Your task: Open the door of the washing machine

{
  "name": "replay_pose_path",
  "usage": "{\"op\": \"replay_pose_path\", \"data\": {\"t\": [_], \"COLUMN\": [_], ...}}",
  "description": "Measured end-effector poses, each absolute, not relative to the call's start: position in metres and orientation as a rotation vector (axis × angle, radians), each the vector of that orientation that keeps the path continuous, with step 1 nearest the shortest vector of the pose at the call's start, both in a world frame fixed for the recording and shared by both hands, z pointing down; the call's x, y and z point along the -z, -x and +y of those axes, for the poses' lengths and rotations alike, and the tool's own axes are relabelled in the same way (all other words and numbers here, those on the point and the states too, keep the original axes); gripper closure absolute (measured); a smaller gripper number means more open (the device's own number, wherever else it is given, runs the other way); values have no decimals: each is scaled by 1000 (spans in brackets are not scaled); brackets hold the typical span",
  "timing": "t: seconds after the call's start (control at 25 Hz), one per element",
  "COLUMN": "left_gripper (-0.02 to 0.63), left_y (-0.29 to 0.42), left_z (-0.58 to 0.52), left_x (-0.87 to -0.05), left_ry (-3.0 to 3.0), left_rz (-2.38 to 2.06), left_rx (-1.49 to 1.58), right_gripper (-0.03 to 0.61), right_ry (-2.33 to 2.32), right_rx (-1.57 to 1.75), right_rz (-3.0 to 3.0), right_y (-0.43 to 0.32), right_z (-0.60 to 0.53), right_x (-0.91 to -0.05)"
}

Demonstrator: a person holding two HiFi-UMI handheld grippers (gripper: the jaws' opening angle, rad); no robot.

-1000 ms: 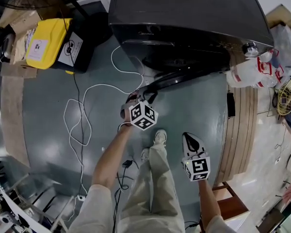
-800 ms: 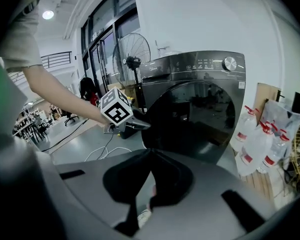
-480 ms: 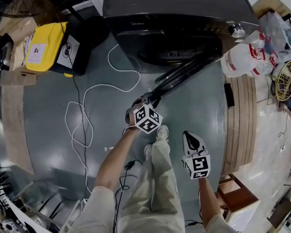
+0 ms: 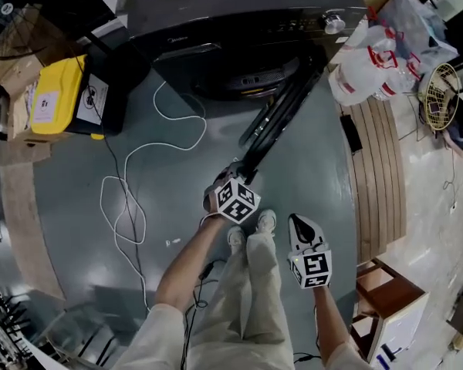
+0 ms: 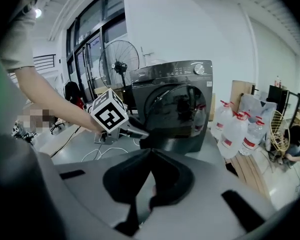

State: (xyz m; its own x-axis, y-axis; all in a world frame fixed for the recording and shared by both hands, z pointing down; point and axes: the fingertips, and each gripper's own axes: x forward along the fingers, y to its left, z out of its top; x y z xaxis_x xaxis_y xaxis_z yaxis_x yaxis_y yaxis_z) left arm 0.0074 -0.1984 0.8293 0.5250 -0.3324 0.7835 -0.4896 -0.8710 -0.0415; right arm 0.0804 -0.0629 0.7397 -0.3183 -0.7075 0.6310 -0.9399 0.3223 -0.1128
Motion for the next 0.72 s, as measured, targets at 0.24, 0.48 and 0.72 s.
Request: {"op": "replay_pose_path", "data": {"t": [0.24, 0.48, 0.72], "left_gripper": [509, 505, 502], "left_y": [-41, -72, -104], "left_z": [-171, -150, -129], "left_x": [-831, -832, -833], "left_ry": [-2559, -2533, -2505], "left_rz": [-714, -747, -765], "left_rx": [-1245, -1260, -1253], "right_gripper": [580, 580, 580], "right_ry": [-1527, -1572, -1620], "right_rx": [-699, -726, -741], "right_rz": [-2066, -2041, -2011], "right_y": [-111, -143, -178], "right_z": [-35, -11, 16], "right_x": [-744, -745, -739]}}
